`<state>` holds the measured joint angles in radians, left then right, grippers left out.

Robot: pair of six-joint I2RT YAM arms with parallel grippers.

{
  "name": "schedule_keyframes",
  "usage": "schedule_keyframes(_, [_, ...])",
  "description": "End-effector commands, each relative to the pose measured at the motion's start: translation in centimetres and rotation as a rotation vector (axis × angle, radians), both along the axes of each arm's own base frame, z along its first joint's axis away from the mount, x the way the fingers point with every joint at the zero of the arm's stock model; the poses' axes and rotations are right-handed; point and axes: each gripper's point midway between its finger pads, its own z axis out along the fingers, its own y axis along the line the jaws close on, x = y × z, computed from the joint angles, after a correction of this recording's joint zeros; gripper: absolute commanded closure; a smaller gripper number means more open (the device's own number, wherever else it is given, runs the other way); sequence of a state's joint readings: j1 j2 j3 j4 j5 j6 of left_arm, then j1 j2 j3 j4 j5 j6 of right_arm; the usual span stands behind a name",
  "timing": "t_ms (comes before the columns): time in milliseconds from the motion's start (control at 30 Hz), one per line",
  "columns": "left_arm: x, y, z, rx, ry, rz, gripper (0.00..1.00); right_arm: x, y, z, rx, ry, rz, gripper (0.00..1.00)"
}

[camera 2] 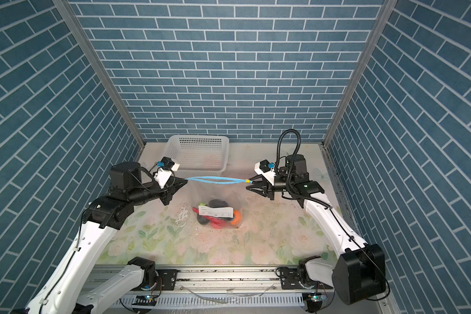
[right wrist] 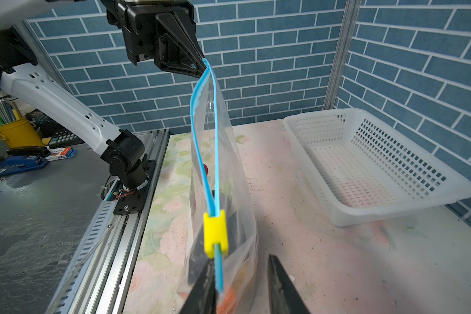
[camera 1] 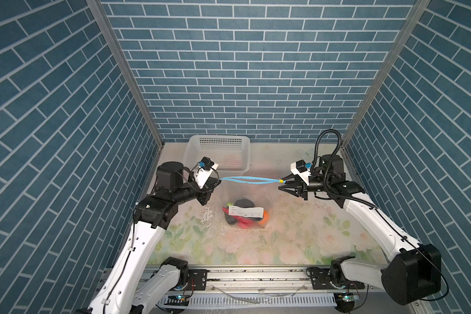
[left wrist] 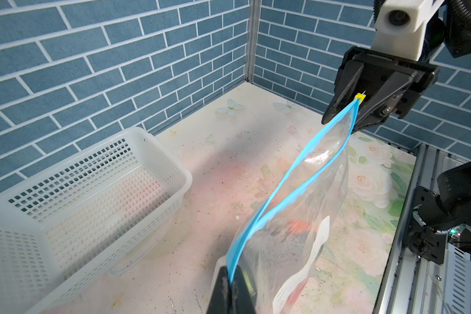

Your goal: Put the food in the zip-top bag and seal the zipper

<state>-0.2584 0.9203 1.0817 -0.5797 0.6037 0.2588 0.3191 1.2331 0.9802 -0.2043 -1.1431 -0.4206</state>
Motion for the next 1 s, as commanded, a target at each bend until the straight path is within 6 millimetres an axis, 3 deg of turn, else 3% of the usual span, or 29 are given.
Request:
schedule_keyframes(0, [-0.2,0.1,0.4,-0.013,-0.024,0.001,1.0,-1.4,0.0,1.0,0.064,-0.006,0.067,0.74])
schedule_keyframes(300, [-0.4,0.2,0.6,-0.012,-0.027,0.0,1.0,-2.4,-0.4,1.1,0.087,-0.007,0.083,1.0])
schedule_keyframes(533, [-0.5,0.3,0.6,-0.006,-0.033,0.007,1.0,-2.8,-0.5,1.6,0.095,-0.032,0.082,1.0])
schedule_keyframes(967, [-0.6,0.3,0.6,-0.007,-0.034,0.003,1.0,-2.8,-0.7,1.9,0.097,-0.036,0.078,0.89])
